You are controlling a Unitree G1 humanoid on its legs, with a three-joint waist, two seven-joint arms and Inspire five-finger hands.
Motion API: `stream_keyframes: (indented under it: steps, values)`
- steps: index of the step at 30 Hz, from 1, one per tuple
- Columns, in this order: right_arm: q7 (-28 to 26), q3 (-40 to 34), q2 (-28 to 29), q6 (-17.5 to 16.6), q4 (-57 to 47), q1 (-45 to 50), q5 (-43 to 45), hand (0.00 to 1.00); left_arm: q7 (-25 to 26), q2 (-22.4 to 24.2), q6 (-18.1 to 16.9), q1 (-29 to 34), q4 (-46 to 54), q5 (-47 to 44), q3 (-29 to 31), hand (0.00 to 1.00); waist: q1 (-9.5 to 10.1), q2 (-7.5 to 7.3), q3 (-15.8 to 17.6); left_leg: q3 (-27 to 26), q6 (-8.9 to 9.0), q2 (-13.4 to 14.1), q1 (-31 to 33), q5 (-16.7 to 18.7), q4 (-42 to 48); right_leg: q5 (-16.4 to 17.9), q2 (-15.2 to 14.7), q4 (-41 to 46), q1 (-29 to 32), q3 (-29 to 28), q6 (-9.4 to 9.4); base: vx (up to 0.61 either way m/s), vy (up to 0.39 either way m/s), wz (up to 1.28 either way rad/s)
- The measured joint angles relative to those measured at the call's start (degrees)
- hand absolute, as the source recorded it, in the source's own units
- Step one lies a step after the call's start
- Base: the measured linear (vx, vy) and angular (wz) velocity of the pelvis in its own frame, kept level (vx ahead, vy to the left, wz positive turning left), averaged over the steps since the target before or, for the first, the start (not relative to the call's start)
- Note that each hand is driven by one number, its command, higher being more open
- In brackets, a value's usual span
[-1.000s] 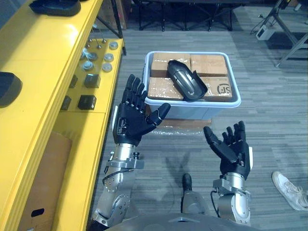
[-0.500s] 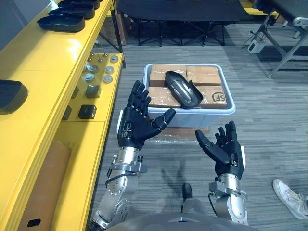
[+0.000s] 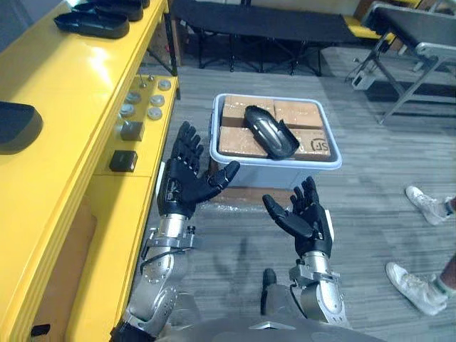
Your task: Walk over and take three plastic housings, then place them on the shelf
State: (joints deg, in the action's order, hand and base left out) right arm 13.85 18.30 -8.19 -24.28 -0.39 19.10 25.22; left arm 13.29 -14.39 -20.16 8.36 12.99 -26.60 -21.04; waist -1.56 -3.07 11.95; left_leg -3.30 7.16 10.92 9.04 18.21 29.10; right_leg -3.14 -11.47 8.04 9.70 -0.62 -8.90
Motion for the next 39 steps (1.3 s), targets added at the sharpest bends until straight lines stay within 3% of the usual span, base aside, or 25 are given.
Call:
stream_keyframes:
  steps: [1, 3, 6, 7, 9, 11, 12, 13, 14, 15, 16, 18, 21, 24, 27, 28, 35, 39]
  values:
    - [-0.1, -0.4, 0.0, 0.1, 0.0, -0.1, 0.0, 1.00, 0.0, 0.1, 0.0, -0.2, -0.4, -0.1, 0.0, 1.00, -0.46, 0.62, 0.4, 0.9, 0.17, 0.1, 0.4, -0.1, 0.0, 0.2, 0.4, 0.1, -0.3, -0.1, -0.24, 0.05, -0.082, 0.73]
    - [-1.1, -2.8, -0.6, 0.4, 0.0, 0.6, 0.5, 1.00, -1.0, 1.3, -0.1, -0.9, -3.0, -1.5, -1.8, 1.00, -2.43, 3.36, 1.3, 4.7, 1.21, 0.6, -0.1, -0.1, -0.6, 5.3, 2.1, 5.9, -0.6, -0.4, -0.49, 0.10, -0.107, 0.72]
    - [-2.4, -3.7, -1.2, 0.4, 0.0, 1.6, 0.5, 1.00, -2.1, 1.6, -0.1, -1.3, -4.9, -4.8, -3.5, 1.00, -3.28, 3.86, -0.8, 7.4, 2.54, 1.9, -0.9, -0.9, -3.7, 12.0, 2.9, 13.0, 1.0, 2.9, 1.14, 0.16, -0.160, 0.56]
    - [-2.7, -3.6, -1.2, 0.5, 0.0, 1.7, 0.5, 1.00, -2.4, 1.8, -0.1, -1.3, -5.4, -5.0, -3.6, 1.00, -3.22, 3.78, -1.2, 7.9, 2.76, 2.1, -1.2, -1.9, -4.7, 12.5, 3.2, 13.2, 1.0, 3.3, 1.69, 0.21, -0.196, 0.37]
    - [-4.4, -3.8, -2.3, 1.6, -0.6, 0.6, 0.5, 1.00, -2.7, 2.9, 0.2, -1.5, -7.8, -5.0, -3.9, 1.00, -3.19, 4.04, -1.6, 9.3, 0.86, 2.7, 0.8, -5.7, -3.3, 12.7, 4.0, 13.7, 0.1, 5.2, 2.22, 0.24, -0.236, 0.45]
    - [-5.1, -4.8, -4.0, 2.7, -0.6, 0.5, 0.4, 1.00, -2.7, 3.4, 1.3, -2.0, -9.2, -4.9, -5.0, 1.00, -3.46, 4.22, -1.6, 9.2, 0.33, 2.8, 1.6, -8.3, -2.5, 13.2, 4.0, 13.1, -1.9, 5.7, 3.04, 0.21, -0.155, 0.81]
    - [-4.9, -6.5, -5.2, 3.3, -0.6, 0.5, 0.4, 1.00, -3.5, 3.5, 1.6, -1.9, -9.2, -4.9, -6.0, 1.00, -3.07, 3.51, -1.2, 7.8, 0.57, 2.5, 1.9, -9.7, -2.8, 13.4, 3.2, 12.1, -4.1, 6.0, 3.51, 0.17, -0.017, 1.02]
    - [-4.7, -7.7, -5.6, 3.3, -0.6, 0.0, 0.4, 1.00, -4.4, 3.5, 1.6, -2.1, -9.1, -4.8, -6.3, 1.00, -2.74, 3.23, -1.0, 7.3, 0.85, 1.2, 2.4, -8.4, -4.4, 13.7, 2.4, 11.2, -5.0, 5.7, 4.03, 0.15, 0.028, 0.92]
    - [-4.2, -9.1, -5.7, 3.3, -0.5, -0.6, 0.4, 1.00, -5.2, 3.6, 1.6, -2.3, -9.1, -4.8, -6.4, 1.00, -2.48, 3.19, -0.9, 7.3, 0.62, -0.5, 2.8, -8.1, -6.8, 13.8, 1.8, 10.6, -5.2, 5.6, 4.12, 0.06, 0.089, 0.62]
    - [-2.8, -11.4, -5.7, 3.3, -0.2, -2.6, 0.5, 1.00, -6.1, 3.5, 1.5, -2.6, -9.0, -4.8, -6.3, 1.00, -1.34, 3.09, -0.3, 7.7, 0.09, -3.9, 2.5, -10.1, -14.0, 13.8, 0.7, 10.5, -5.0, 5.4, 4.11, 0.04, 0.110, 0.31]
    - [-2.1, -12.0, -5.7, 3.1, 0.2, -3.5, 0.5, 1.00, -6.3, 3.3, 1.3, -2.5, -8.9, -4.8, -6.1, 1.00, -0.34, 2.83, 0.1, 9.5, 0.10, -5.3, 1.5, -14.0, -16.0, 13.7, 0.2, 10.5, -4.7, 4.9, 4.06, 0.03, 0.102, 0.07]
    - [1.1, -12.0, -6.2, 2.5, 0.9, -7.3, -0.8, 1.00, -7.9, 2.9, 1.4, -1.2, -7.8, -5.6, -5.1, 1.00, 0.75, 1.92, 1.4, 9.5, 0.08, -6.7, 0.3, -15.7, -17.5, 12.4, -0.5, 8.4, -5.5, 4.4, 2.33, 0.00, 0.079, -0.06]
    - [2.6, -12.0, -5.8, 1.9, 0.9, -10.3, -1.0, 1.00, -9.4, 2.6, 2.3, -1.2, -7.7, -6.9, -4.9, 1.00, 2.22, 1.68, 1.8, 7.3, -0.83, -6.5, 0.6, -15.2, -17.6, 7.5, -0.3, 3.0, -6.2, 3.5, 2.42, -0.05, 0.119, -0.34]
    - [2.5, -11.9, -3.0, -0.1, 0.3, -8.7, 0.9, 1.00, -9.7, 2.6, 3.1, -1.4, -5.2, -6.2, -5.0, 1.00, 1.04, 1.25, 2.0, 6.4, -1.94, -7.4, 0.6, -14.4, -18.5, 5.2, -1.1, 0.1, -6.8, 3.6, 2.67, -0.06, 0.099, -0.20]
    - [2.7, -9.3, -0.9, -0.2, 0.3, -3.8, 0.9, 1.00, -8.1, 2.7, 3.1, -2.3, -2.3, -4.1, -5.0, 1.00, 0.40, 0.80, 2.0, 6.1, -1.98, -8.1, 0.6, -14.5, -18.8, 5.3, -1.4, -0.9, -6.9, 4.2, 2.64, -0.02, 0.040, -0.06]
    - [1.6, -6.4, 0.2, 0.3, 2.5, -1.4, -0.1, 1.00, -5.7, 4.4, 3.2, -1.1, -3.1, -4.1, -4.9, 1.00, -0.52, 0.59, -1.5, 7.2, -0.20, -5.8, -2.5, -25.6, -31.4, 5.0, 0.5, -1.3, -5.2, 7.3, 1.21, 0.00, 0.000, 0.00]
    - [0.2, -6.5, 0.2, 0.3, 4.0, -1.4, -0.1, 1.00, -5.6, 4.4, 3.2, -0.8, -4.0, -4.0, -3.1, 1.00, -0.44, 0.38, -1.8, 5.5, -0.28, -5.5, -3.8, -25.8, -32.4, 5.0, 0.6, -1.3, -4.9, 6.1, 1.19, -0.01, -0.001, -0.10]
    - [-3.2, -7.9, 0.4, 3.3, 5.3, 0.4, 0.0, 1.00, -3.8, 4.8, 3.1, 1.4, -5.2, -1.9, 1.8, 1.00, -1.10, 0.19, -3.4, 3.2, -0.32, -5.3, -5.7, -25.6, -33.8, 4.9, 0.8, -1.6, -5.2, 4.3, 1.03, 0.03, -0.002, -0.25]
